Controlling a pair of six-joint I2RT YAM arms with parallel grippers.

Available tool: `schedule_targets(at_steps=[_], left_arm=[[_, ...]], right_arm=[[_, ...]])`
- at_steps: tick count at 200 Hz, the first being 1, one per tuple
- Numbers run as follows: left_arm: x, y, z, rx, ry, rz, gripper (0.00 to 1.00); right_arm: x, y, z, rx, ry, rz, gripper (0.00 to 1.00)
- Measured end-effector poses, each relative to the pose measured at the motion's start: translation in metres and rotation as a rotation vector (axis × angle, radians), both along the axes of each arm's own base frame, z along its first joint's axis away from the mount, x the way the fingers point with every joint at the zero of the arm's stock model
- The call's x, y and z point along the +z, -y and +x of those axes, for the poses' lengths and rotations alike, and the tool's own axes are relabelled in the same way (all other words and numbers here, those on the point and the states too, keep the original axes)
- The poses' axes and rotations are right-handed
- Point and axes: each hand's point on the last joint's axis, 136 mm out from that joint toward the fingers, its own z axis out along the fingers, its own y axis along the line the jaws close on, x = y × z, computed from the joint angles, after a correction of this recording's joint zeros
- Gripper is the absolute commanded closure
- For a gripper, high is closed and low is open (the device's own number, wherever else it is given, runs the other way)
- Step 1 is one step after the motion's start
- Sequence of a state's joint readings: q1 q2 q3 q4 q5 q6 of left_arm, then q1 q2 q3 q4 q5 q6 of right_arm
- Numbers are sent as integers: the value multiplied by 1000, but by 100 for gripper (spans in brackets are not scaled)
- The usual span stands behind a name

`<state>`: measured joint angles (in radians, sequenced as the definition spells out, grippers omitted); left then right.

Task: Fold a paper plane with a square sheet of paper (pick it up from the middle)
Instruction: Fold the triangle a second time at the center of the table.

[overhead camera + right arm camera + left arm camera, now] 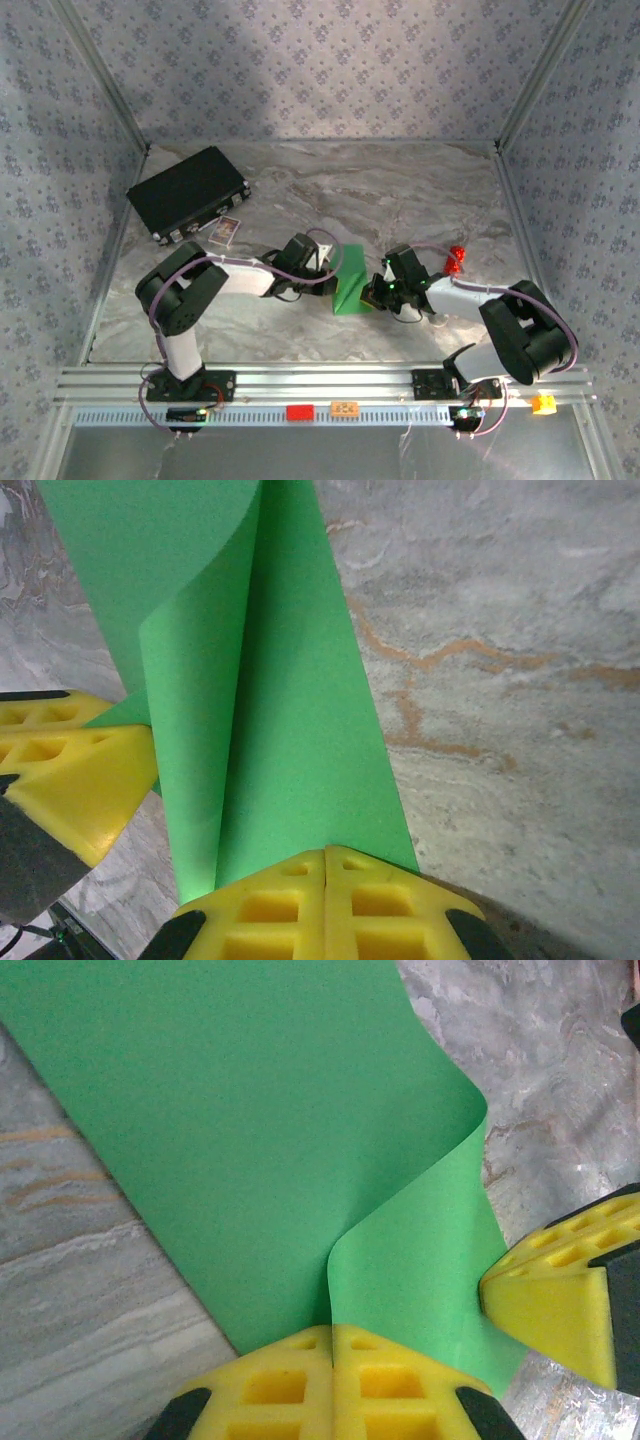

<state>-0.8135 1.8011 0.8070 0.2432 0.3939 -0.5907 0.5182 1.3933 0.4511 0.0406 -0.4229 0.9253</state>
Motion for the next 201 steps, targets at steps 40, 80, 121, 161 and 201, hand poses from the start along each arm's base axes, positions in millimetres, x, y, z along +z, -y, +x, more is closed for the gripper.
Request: schedule_targets(at_steps=[40,80,121,161,201], left_arm=[[1,1,0,-2,1,1,100],[-2,4,-7,22,-27,6,100],[-2,9,-13,28,-31,10,100],[-2,9,-12,29,-30,10,100],[1,9,-10,21,-11,22,100]], right_arm=[[1,2,1,-2,2,1,92],[15,-1,0,9,35,27,91],[14,-6,-5,27,28,26,93],[0,1,-10,15,-20,-18,95],[-1,2,-9,12,-26,-24,95]])
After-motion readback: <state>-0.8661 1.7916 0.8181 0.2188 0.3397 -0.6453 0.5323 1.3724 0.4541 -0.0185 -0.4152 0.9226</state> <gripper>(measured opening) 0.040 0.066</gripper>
